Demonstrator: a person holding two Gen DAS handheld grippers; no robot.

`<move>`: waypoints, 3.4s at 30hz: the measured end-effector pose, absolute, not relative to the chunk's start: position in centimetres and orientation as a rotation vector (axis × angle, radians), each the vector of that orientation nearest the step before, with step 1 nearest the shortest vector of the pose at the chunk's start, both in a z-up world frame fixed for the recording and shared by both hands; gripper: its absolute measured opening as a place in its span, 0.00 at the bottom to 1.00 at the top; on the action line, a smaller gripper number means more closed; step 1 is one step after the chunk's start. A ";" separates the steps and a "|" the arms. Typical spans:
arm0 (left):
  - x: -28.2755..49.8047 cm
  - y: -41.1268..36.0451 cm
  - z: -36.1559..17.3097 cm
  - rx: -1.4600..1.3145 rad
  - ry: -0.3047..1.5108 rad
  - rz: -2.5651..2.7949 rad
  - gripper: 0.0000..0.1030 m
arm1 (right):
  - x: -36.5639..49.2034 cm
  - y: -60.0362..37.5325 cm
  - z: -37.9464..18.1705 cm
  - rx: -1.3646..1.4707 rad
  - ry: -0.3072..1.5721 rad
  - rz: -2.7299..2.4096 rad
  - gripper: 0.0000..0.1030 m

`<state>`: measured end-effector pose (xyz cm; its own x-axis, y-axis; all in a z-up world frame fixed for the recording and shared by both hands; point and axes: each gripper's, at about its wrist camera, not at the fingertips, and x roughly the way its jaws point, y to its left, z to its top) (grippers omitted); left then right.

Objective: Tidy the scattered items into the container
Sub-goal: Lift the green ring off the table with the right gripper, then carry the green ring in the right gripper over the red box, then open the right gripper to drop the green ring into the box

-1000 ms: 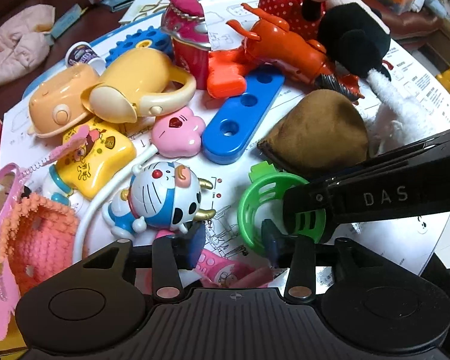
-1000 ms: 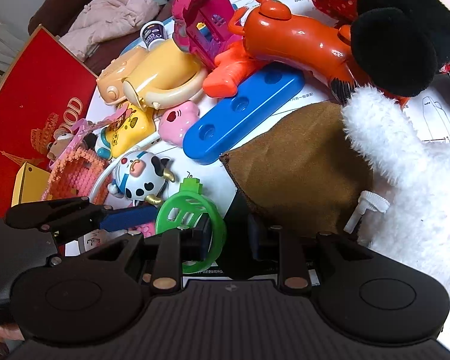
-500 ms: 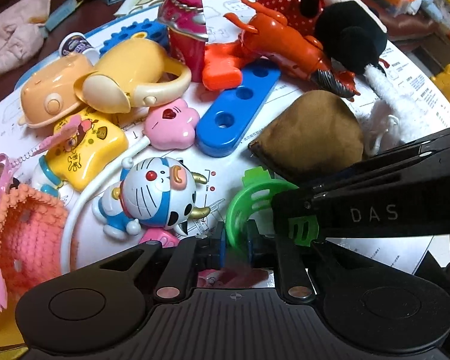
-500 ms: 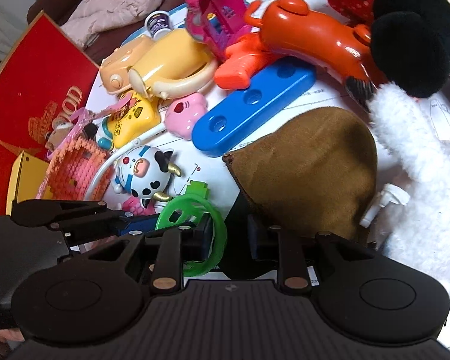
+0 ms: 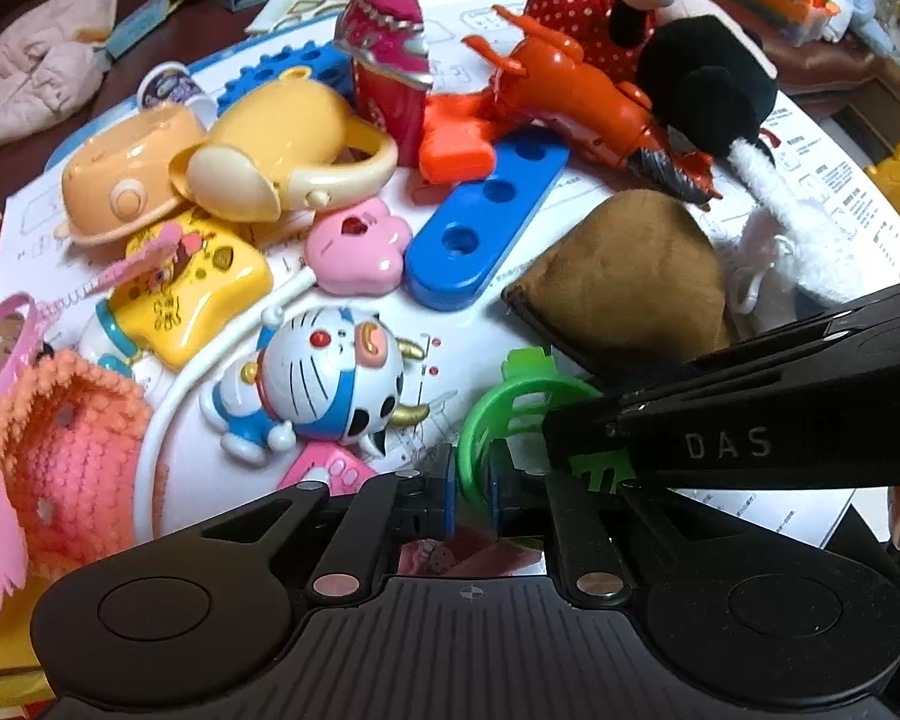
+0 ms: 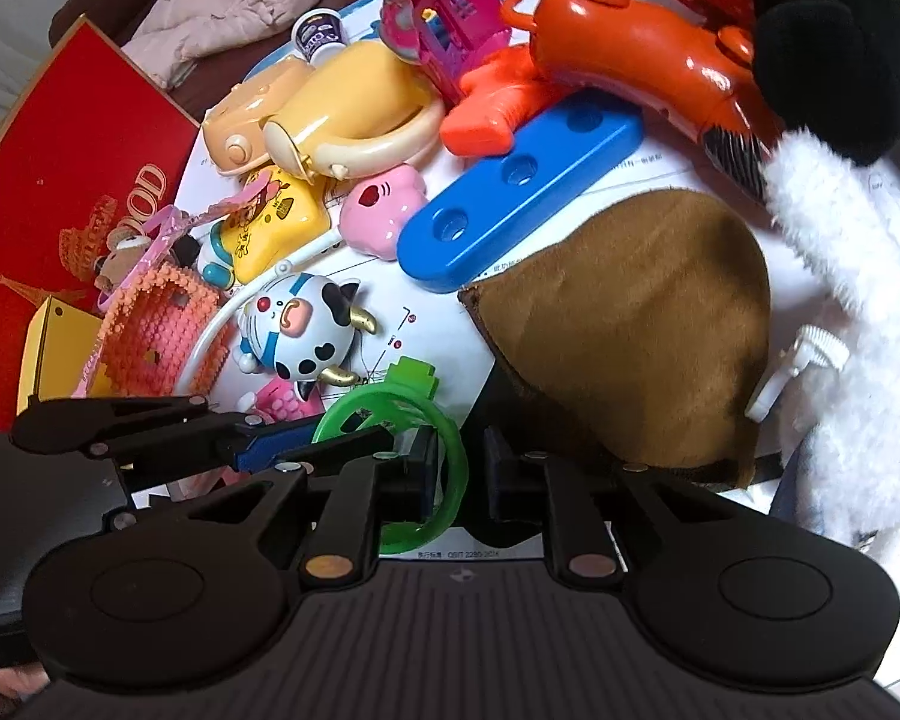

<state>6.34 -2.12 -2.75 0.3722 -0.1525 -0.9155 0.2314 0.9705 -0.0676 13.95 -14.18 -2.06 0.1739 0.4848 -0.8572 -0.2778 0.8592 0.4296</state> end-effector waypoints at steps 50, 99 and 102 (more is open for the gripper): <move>2.2 3.2 10.4 0.091 0.877 -0.116 0.06 | 12.2 -9.4 10.6 0.140 1.031 0.684 0.10; -6.9 27.0 15.9 -0.080 0.836 0.520 0.80 | 6.9 15.0 17.7 -0.101 0.924 1.184 0.63; -6.9 26.8 16.1 -0.085 0.831 0.517 0.81 | 7.2 14.3 18.1 -0.085 0.919 1.183 0.64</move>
<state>-6.90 26.81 16.07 0.5581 0.4052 -0.7241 -0.4700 0.8735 0.1265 7.18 14.33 18.07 0.0736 0.7542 -0.6525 -0.8185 0.4195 0.3926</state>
